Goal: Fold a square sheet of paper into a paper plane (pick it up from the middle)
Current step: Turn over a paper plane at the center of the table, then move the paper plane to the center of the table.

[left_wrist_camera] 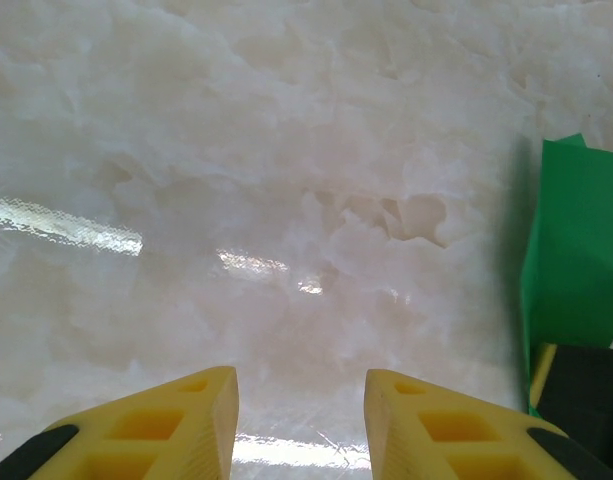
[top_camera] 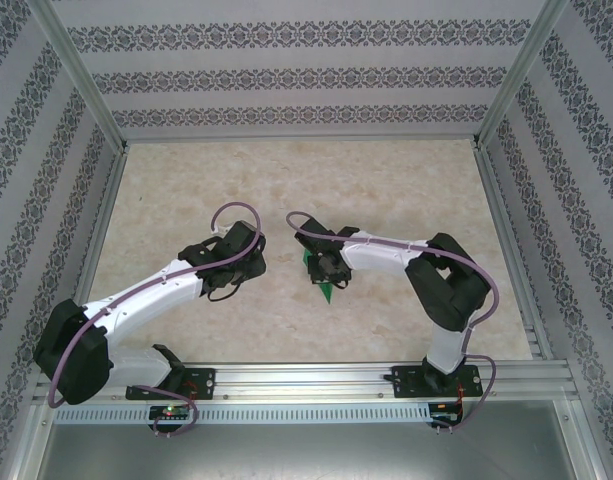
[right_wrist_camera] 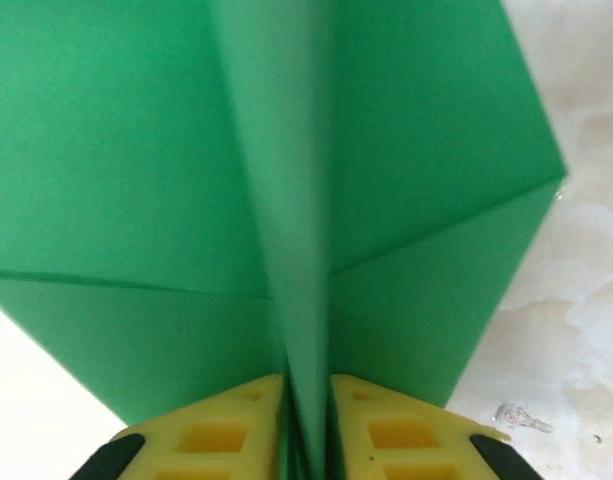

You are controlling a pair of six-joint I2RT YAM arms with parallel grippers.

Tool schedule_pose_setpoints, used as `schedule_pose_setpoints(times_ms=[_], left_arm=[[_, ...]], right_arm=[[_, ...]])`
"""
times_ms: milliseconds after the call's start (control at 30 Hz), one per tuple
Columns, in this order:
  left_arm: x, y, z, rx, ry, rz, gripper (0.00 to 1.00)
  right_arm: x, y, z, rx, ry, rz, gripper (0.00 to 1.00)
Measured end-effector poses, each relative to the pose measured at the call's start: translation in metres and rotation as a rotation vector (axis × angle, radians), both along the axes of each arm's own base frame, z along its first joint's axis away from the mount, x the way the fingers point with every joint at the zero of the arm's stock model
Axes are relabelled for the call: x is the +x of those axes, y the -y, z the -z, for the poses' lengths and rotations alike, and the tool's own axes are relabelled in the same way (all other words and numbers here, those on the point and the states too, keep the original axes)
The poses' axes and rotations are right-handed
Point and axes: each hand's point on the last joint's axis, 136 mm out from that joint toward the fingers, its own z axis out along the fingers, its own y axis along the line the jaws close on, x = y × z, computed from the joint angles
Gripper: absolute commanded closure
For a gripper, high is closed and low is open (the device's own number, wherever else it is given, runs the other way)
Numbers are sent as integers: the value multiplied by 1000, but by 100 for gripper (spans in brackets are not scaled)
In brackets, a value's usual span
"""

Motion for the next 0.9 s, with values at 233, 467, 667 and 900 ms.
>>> schedule_pose_setpoints(times_ms=[233,467,667,900], left_arm=[[-1,1,0,-5,-5,5,61],[-1,2,1,-8,-9,8,61],[-1,2,1,-8,-9,8,61],[-1,2,1,-6,-8,10,60]], right_arm=[[1,-2,3,9,1,1,76],[2,-4,0,11,1,1,74],[5,-4,-4,2,3,3,71],[9,-5,3,-1,-1,10,68]])
